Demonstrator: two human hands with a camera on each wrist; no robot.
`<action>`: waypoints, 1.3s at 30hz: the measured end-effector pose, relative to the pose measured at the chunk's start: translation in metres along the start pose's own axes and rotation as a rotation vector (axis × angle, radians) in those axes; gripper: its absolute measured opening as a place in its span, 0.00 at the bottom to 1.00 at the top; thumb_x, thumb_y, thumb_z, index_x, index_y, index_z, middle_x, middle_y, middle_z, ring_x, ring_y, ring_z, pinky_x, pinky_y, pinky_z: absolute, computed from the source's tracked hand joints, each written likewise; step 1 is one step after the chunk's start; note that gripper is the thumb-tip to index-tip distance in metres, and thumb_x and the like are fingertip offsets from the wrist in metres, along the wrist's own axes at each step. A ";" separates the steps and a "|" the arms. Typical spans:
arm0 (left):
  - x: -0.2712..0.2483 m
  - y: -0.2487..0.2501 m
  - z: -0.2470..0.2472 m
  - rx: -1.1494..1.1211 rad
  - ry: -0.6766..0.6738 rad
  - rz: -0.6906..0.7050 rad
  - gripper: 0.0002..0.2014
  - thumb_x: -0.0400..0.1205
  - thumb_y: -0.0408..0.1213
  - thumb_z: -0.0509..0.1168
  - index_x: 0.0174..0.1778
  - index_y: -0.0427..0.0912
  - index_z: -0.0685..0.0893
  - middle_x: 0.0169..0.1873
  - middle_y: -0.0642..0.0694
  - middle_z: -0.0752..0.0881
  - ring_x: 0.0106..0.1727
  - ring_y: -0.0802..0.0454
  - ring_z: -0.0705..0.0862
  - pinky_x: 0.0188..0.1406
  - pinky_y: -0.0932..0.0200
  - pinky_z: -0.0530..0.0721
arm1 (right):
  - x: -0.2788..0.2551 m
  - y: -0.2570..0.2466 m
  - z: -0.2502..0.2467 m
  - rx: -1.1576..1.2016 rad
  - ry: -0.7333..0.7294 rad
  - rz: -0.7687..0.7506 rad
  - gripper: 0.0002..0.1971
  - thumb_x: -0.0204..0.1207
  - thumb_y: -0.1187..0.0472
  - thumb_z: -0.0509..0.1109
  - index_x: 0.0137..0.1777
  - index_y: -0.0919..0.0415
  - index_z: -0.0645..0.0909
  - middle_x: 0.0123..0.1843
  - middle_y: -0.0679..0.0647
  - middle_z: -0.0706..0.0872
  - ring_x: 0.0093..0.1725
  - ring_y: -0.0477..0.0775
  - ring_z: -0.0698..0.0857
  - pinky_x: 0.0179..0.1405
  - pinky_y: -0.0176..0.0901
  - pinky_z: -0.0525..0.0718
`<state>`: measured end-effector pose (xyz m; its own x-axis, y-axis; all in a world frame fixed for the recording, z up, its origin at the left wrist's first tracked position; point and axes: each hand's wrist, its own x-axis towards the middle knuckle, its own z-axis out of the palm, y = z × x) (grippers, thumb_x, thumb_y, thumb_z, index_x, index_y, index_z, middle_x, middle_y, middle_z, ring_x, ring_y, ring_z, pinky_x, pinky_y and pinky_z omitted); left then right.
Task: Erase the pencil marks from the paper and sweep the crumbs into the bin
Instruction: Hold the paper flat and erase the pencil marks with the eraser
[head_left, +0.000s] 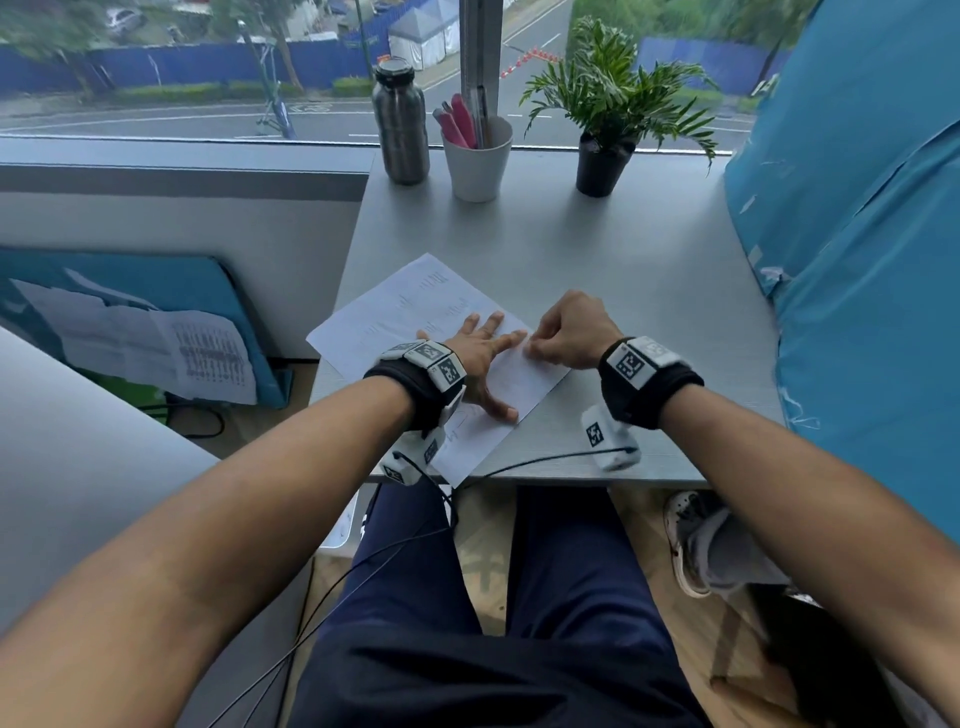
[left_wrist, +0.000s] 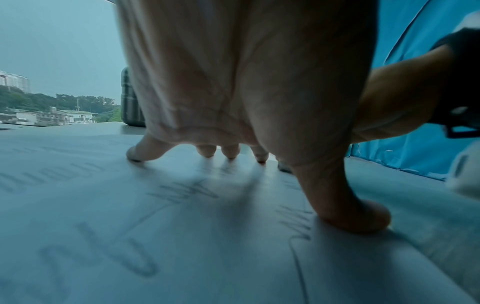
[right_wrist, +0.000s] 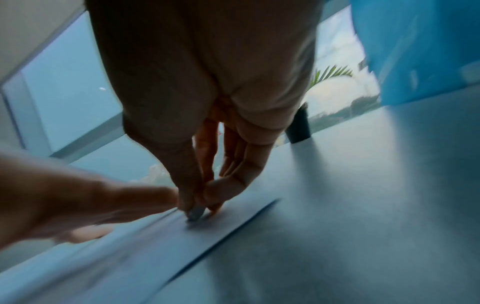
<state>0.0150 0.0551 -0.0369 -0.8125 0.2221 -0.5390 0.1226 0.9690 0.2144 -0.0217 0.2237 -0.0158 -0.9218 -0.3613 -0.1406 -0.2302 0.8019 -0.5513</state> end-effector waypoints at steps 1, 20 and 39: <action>0.001 0.000 0.000 -0.002 0.005 0.001 0.64 0.61 0.69 0.76 0.83 0.67 0.38 0.83 0.59 0.32 0.84 0.50 0.32 0.66 0.11 0.46 | 0.003 0.002 -0.001 0.011 0.038 0.022 0.05 0.66 0.60 0.81 0.37 0.61 0.92 0.28 0.50 0.87 0.31 0.44 0.83 0.39 0.32 0.81; 0.005 -0.005 0.001 -0.003 0.003 -0.020 0.67 0.54 0.73 0.76 0.81 0.70 0.38 0.82 0.57 0.28 0.83 0.50 0.29 0.68 0.14 0.40 | 0.004 -0.014 0.003 -0.063 -0.111 -0.091 0.03 0.65 0.61 0.81 0.37 0.59 0.92 0.24 0.44 0.83 0.24 0.36 0.80 0.36 0.33 0.78; 0.006 -0.003 -0.002 0.022 -0.009 -0.025 0.68 0.54 0.74 0.75 0.81 0.69 0.36 0.82 0.56 0.27 0.83 0.48 0.29 0.67 0.13 0.42 | 0.004 -0.006 0.002 -0.013 -0.046 -0.009 0.03 0.65 0.61 0.81 0.38 0.60 0.92 0.30 0.51 0.88 0.27 0.40 0.83 0.39 0.37 0.84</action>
<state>0.0089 0.0532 -0.0391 -0.8102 0.1989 -0.5514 0.1152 0.9764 0.1829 -0.0233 0.2165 -0.0152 -0.9042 -0.3902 -0.1736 -0.2430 0.8044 -0.5422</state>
